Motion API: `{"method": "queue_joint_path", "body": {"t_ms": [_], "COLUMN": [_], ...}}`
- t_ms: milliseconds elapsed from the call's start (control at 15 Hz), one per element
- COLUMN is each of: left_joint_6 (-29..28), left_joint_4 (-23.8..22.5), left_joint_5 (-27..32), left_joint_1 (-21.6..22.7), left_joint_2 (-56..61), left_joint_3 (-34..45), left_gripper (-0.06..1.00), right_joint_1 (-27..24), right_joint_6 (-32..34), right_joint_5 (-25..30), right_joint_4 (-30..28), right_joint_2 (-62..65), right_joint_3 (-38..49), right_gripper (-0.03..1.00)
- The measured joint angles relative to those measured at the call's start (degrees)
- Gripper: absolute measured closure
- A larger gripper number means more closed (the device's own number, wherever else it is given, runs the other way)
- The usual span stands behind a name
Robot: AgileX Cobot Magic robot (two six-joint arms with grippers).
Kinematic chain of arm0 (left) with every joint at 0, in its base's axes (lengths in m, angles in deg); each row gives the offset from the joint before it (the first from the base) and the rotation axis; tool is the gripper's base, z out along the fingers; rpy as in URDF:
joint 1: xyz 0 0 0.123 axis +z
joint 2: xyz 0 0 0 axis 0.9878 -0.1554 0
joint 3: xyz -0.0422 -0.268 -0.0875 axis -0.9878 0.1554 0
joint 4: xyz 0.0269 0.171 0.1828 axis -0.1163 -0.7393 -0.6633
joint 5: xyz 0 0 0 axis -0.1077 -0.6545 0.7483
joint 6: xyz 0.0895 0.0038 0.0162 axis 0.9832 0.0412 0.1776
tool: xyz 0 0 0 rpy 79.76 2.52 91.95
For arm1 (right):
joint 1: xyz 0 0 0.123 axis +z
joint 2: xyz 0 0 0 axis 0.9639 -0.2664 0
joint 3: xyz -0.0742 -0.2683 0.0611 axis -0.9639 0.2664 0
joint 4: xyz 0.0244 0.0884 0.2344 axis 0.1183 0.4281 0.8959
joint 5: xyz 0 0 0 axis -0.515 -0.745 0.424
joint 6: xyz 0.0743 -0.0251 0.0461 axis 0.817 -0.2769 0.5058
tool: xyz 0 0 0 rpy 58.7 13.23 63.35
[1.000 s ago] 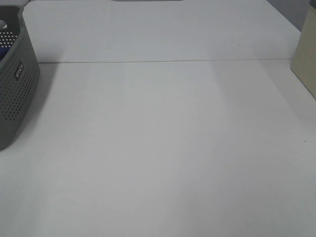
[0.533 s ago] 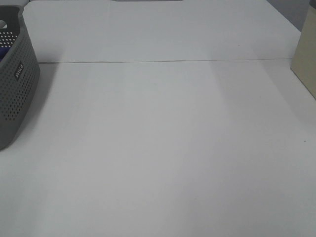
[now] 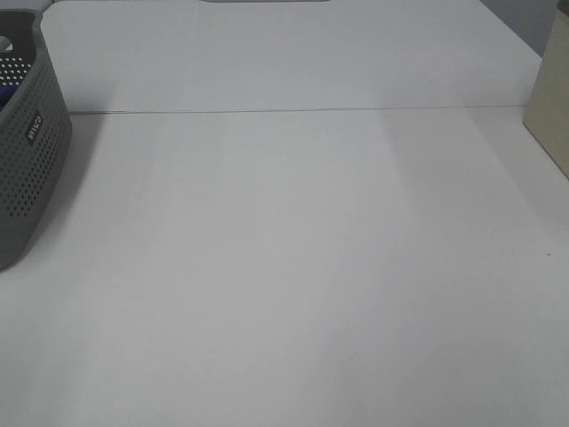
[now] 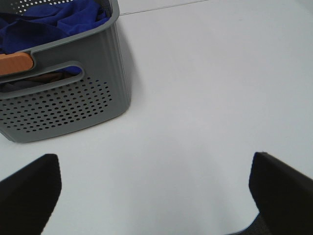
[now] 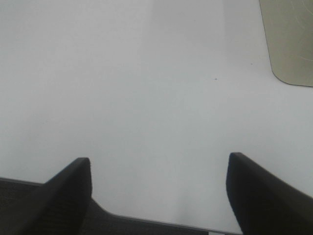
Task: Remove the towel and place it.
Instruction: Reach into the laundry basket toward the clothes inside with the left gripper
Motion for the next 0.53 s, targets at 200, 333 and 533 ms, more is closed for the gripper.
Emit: {"method": "queue_joint_path", "body": {"t_ms": [200, 333, 533], "left_joint_6": [0.0, 0.0, 0.0], "left_joint_4": [0.0, 0.0, 0.0], "left_joint_5": [0.0, 0.0, 0.0], "left_joint_1": [0.0, 0.0, 0.0], "left_joint_2": [0.0, 0.0, 0.0], "left_joint_3": [0.0, 0.0, 0.0], "left_gripper": [-0.05, -0.05, -0.05], "right_joint_1": [0.0, 0.0, 0.0], "right_joint_6": [0.0, 0.0, 0.0], "right_joint_5": [0.0, 0.0, 0.0], "right_joint_4": [0.0, 0.0, 0.0], "right_joint_2": [0.0, 0.0, 0.0], "right_joint_3": [0.0, 0.0, 0.0], "right_gripper": [0.2, 0.2, 0.2]}}
